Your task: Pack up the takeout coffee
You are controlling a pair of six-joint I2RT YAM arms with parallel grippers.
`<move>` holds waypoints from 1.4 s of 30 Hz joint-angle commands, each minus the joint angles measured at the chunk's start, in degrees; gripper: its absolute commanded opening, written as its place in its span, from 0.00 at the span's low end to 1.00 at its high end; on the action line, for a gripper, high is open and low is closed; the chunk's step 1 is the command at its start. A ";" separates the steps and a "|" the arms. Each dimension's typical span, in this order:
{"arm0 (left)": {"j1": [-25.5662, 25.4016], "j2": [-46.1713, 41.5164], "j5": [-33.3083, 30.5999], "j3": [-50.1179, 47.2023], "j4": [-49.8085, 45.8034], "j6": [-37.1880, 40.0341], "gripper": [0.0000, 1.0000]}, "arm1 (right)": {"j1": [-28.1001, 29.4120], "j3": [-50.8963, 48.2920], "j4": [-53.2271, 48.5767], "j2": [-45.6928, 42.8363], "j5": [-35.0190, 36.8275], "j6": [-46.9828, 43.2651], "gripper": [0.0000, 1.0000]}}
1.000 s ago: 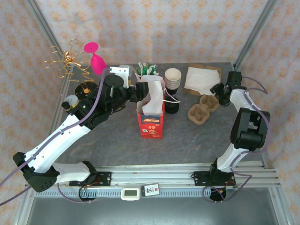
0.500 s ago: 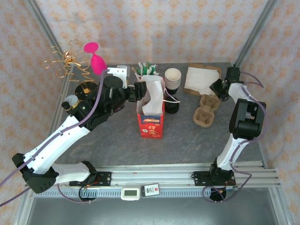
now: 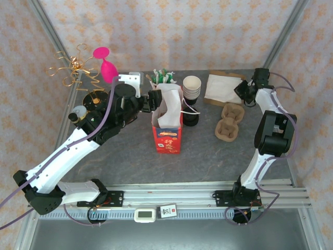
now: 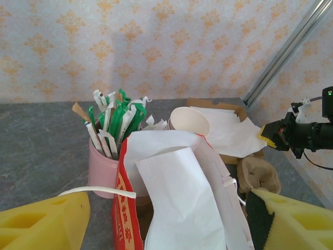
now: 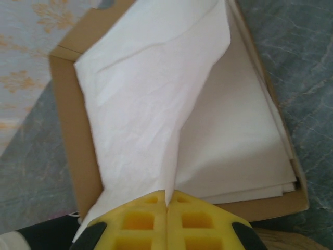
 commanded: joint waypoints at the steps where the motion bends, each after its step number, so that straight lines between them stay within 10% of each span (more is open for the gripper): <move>1: 0.48 -0.99 -1.85 2.14 -0.35 2.16 0.81 | 0.14 2.45 0.11 -5.69 -4.00 1.40 0.00; 33: -0.98 13.63 13.03 15.30 10.76 18.96 0.87 | 33.23 17.58 2.07 -28.38 -3.43 10.02 0.00; 42: -0.45 17.69 8.43 17.68 11.35 15.82 0.46 | 36.57 14.64 5.80 -30.52 -2.64 10.89 0.00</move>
